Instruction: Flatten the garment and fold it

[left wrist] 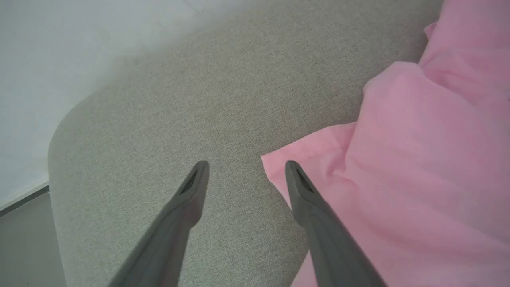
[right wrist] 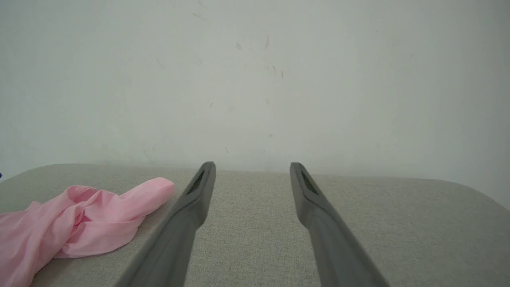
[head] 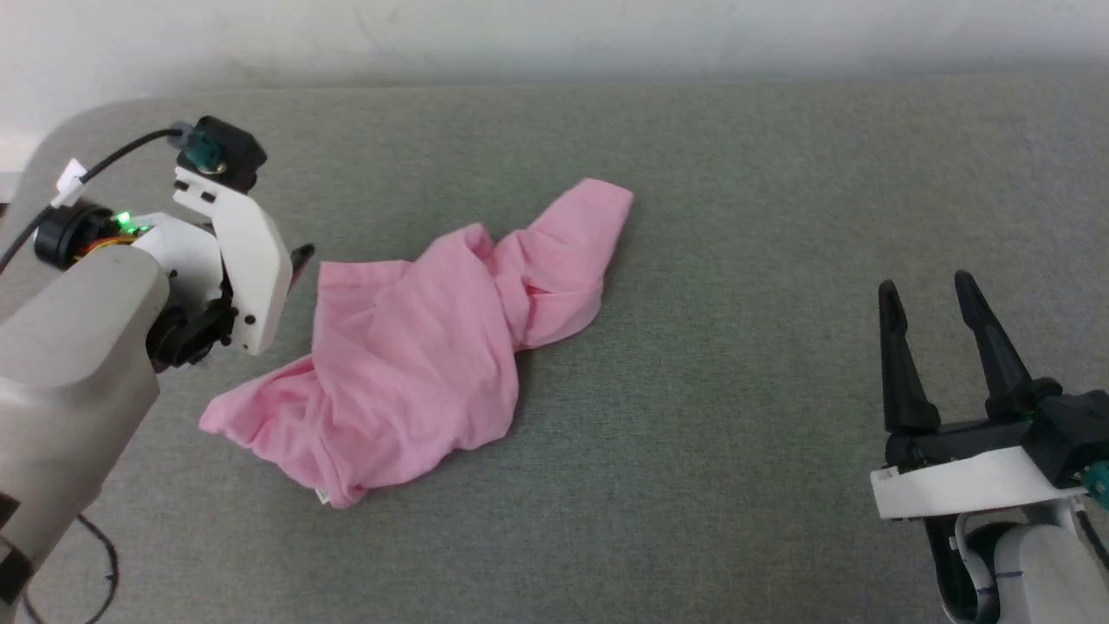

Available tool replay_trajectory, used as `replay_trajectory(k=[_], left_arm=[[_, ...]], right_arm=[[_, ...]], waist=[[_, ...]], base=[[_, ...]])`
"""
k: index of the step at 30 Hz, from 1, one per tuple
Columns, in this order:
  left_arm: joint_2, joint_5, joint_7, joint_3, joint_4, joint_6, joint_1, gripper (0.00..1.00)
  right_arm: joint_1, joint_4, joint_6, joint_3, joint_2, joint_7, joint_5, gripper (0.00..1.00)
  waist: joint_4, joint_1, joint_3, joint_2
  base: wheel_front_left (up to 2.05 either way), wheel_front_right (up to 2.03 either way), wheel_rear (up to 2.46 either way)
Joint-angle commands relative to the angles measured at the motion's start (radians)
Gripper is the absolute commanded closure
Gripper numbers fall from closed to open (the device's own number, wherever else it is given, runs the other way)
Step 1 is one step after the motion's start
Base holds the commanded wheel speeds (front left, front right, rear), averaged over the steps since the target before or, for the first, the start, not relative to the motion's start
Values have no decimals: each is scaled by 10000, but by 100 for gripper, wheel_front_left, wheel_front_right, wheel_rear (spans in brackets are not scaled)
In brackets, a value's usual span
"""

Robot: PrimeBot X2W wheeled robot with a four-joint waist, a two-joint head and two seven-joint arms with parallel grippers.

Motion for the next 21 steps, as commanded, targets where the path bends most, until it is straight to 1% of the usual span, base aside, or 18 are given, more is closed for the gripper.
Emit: replay_trajectory(k=[1,4,5,7,8,12,13,14,17,19,20,21], left_arm=[[-170,-212,374,-101,313,-150,-193,0],[-367,-423,913,-220,923,-315,-380,0],[-367,-423,913,-220,923,-315,-380,0],[-506,-561,1276,-323,1267,-384,-431,0],[-647,-600,1683,-552,1540,-436,-400,0],[-795,-583,2262,-1143,1780,-502,-195,0],[-798,-671,2401,-1255,1638,-506,-145,8],[-747,-705,2520,-1376,1427,-509,-139,100],[-460,-720,2170,-1516,724,-512,-457,100],[-358,-610,1316,-1337,415,-513,-906,100],[-358,-610,1316,-1337,415,-513,-906,100],[-356,-405,799,-1295,240,-513,-1131,100]], right_arm=[[-174,-47,-19,-11,9,-46,-26,0],[-349,-75,-19,-13,9,-46,9,0],[-349,-75,-19,-13,9,-46,9,0],[-438,-87,-19,-15,9,-46,23,0],[-478,-93,-19,-62,9,-46,40,0],[-507,-82,-19,-105,9,-46,63,0],[-492,-72,-19,-129,9,-46,61,0],[-461,-66,-19,-170,9,-46,55,0],[-359,-55,-19,-283,9,-46,18,0],[-307,-42,-19,-343,9,-46,-12,0],[-307,-42,-19,-343,9,-46,-12,0],[-279,-32,-19,-357,9,-46,-28,0]], waist=[[-555,-1,557,0],[-837,-1,886,0],[-837,-1,886,0],[-980,-1,1053,0],[-1059,-1,1167,0],[-1123,-1,1234,0],[-1102,-1,1204,0],[-1057,-1,1157,0],[-871,-1,988,0],[-740,-1,865,0],[-740,-1,865,0],[-687,-1,799,0]], base=[[0,0,0],[0,0,0],[0,0,0],[0,0,0],[0,0,0],[0,0,0],[0,0,0],[0,0,0],[0,0,0],[0,0,0],[0,0,0],[0,0,0]])
